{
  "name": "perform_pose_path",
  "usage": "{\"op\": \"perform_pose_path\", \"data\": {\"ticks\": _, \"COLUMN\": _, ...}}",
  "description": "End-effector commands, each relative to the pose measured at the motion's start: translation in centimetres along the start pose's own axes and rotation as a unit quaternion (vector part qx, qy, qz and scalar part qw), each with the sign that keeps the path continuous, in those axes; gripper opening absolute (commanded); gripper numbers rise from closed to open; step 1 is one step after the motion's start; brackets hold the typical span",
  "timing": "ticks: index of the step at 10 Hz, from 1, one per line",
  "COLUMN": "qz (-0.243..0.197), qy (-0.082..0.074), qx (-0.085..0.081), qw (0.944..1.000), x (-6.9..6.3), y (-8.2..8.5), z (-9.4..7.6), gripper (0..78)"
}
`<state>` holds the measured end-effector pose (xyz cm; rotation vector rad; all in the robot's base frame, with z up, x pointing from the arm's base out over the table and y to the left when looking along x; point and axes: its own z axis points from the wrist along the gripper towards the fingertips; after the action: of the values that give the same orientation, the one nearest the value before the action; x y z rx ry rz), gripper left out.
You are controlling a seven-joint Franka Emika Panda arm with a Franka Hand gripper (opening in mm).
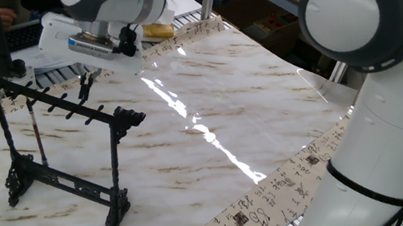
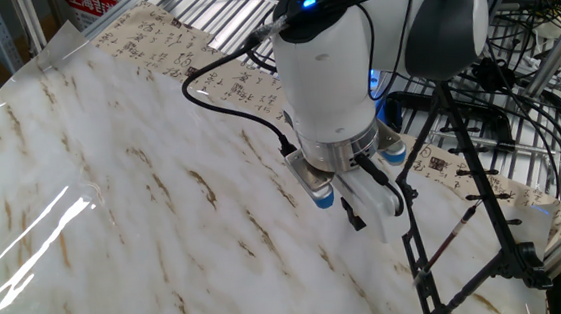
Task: Place the brush on the pen rack
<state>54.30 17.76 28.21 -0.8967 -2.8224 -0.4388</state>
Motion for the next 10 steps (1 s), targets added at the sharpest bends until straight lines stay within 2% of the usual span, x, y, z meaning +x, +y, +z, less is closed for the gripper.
{"op": "perform_pose_path", "data": {"ticks": 1, "qz": -0.341, "qy": -0.061, "qx": 0.153, "qw": 0.9255, "x": -8.3, "y": -4.4, "z": -4.8, "gripper": 1.8}}
{"op": "perform_pose_path", "data": {"ticks": 4, "qz": -0.346, "qy": -0.067, "qx": 0.155, "qw": 0.9229, "x": -8.3, "y": -4.6, "z": -5.0, "gripper": 1.8}}
{"op": "perform_pose_path", "data": {"ticks": 6, "qz": -0.37, "qy": -0.075, "qx": 0.157, "qw": 0.9128, "x": -8.6, "y": -5.1, "z": -5.0, "gripper": 1.8}}
{"op": "perform_pose_path", "data": {"ticks": 8, "qz": -0.393, "qy": -0.077, "qx": 0.151, "qw": 0.904, "x": -9.4, "y": -5.9, "z": -4.8, "gripper": 1.8}}
{"op": "perform_pose_path", "data": {"ticks": 10, "qz": -0.397, "qy": -0.075, "qx": 0.145, "qw": 0.9033, "x": -10.3, "y": -6.8, "z": -4.5, "gripper": 1.8}}
